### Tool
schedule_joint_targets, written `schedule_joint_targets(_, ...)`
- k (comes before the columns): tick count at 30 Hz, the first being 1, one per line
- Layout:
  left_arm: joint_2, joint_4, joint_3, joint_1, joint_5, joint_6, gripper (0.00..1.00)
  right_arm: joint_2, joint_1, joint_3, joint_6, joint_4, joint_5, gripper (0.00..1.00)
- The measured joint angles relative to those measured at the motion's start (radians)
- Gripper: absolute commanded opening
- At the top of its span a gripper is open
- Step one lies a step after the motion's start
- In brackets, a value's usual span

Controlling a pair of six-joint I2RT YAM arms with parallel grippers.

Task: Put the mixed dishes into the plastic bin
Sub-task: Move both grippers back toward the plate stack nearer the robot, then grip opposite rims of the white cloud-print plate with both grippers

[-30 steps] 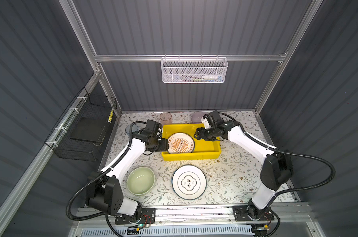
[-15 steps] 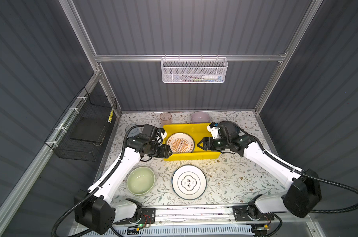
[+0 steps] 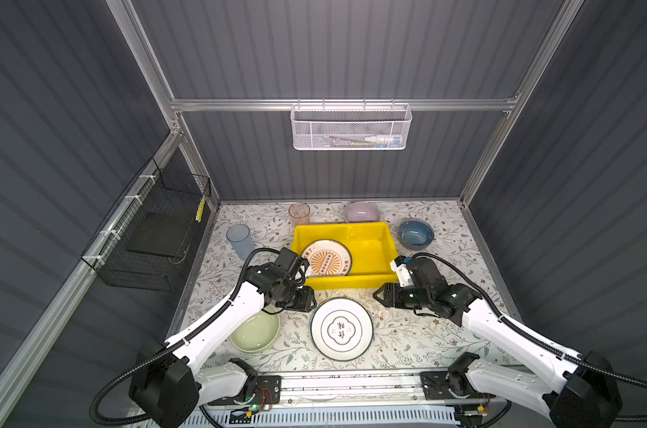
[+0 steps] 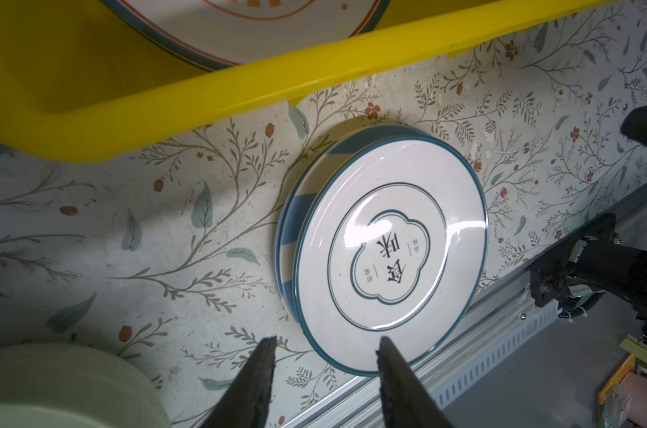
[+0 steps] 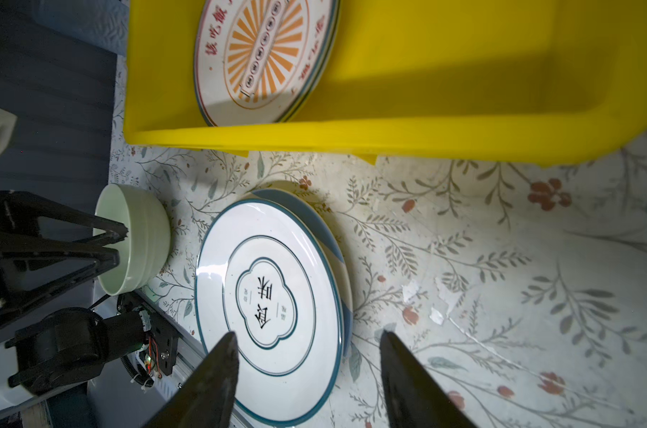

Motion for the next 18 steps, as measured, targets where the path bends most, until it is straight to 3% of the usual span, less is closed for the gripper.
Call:
schedule_joint_targets(10, 0.032, 0.086, -0.118, -0.047, -0.001, -0.067, 0.36, 0.010, 0.066, -0.139, 0.076, 0.065, 0.010, 0.53)
schedule_joint_targets(18, 0.088, 0.140, -0.153, -0.061, 0.004, -0.072, 0.27, 0.114, 0.077, -0.160, 0.078, 0.168, 0.000, 0.51)
